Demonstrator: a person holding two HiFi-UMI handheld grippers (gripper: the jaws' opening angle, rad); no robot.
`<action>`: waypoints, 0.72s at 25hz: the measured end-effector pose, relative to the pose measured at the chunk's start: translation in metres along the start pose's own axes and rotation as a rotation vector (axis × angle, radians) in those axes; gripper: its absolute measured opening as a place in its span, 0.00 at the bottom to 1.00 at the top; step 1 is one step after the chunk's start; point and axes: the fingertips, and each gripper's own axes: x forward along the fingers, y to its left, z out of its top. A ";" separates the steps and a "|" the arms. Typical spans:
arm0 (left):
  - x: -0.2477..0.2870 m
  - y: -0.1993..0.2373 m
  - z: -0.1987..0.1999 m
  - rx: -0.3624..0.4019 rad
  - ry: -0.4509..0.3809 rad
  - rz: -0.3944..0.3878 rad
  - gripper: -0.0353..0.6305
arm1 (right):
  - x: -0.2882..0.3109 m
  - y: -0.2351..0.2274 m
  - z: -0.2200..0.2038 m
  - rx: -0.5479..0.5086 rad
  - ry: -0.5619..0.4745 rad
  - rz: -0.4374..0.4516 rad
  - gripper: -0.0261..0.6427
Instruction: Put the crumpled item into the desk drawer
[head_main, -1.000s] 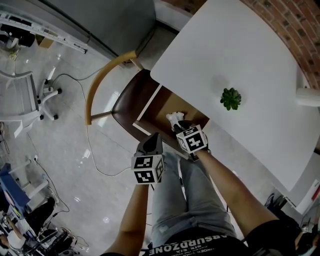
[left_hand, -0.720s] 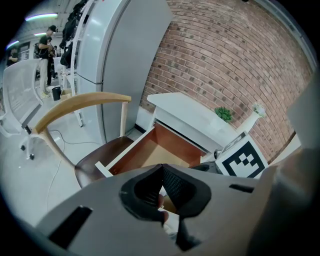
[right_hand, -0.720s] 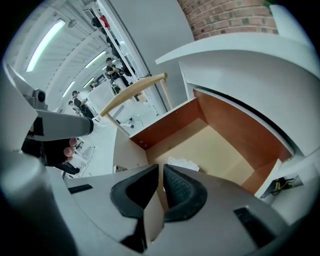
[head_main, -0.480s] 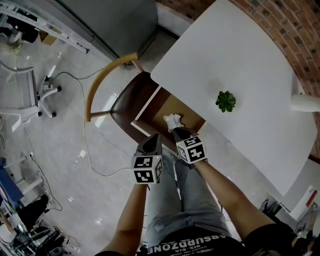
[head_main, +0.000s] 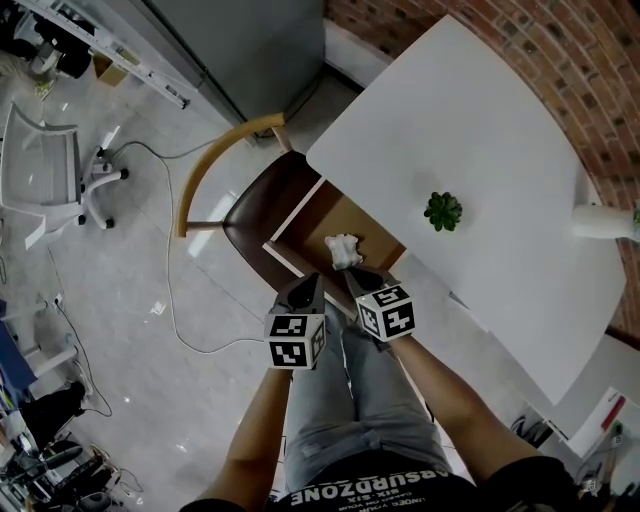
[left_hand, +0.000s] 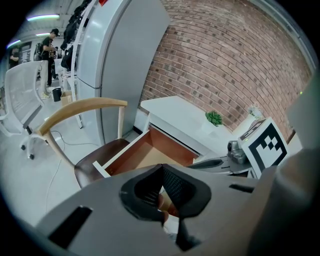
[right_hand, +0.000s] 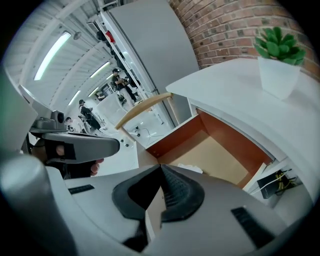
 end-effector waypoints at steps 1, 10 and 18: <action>-0.001 -0.002 0.000 0.000 -0.001 0.000 0.06 | -0.004 0.002 0.002 -0.004 -0.007 0.002 0.03; -0.013 -0.018 0.005 0.006 -0.016 -0.005 0.06 | -0.034 0.018 0.011 -0.042 -0.038 0.015 0.03; -0.028 -0.029 0.011 0.010 -0.026 -0.003 0.06 | -0.058 0.037 0.021 -0.066 -0.059 0.041 0.03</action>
